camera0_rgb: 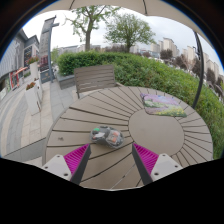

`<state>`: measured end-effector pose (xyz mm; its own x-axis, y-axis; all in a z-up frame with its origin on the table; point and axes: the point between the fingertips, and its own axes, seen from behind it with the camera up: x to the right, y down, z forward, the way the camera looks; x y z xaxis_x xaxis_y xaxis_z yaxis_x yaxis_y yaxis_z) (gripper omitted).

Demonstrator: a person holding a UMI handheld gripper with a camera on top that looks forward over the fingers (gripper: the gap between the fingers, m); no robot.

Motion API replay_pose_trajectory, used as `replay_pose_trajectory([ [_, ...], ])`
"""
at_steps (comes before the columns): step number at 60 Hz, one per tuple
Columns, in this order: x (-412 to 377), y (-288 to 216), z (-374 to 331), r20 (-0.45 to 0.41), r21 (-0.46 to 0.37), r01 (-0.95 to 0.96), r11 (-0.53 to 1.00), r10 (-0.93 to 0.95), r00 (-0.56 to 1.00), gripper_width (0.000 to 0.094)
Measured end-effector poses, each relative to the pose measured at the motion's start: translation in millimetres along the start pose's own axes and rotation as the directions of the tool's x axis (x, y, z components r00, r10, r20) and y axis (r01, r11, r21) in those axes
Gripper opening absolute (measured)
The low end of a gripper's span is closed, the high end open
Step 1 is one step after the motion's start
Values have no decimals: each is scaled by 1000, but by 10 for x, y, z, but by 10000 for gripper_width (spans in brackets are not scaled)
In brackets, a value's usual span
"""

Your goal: Arrange mouse

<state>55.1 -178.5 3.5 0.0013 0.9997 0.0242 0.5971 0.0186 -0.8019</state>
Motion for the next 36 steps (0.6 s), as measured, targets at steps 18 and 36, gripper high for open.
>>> replay_pose_trajectory([
  [18, 150, -244, 593, -39, 10, -37, 999, 37, 999, 852],
  [36, 367, -378, 890, -97, -11, -55, 998, 54, 994, 865],
])
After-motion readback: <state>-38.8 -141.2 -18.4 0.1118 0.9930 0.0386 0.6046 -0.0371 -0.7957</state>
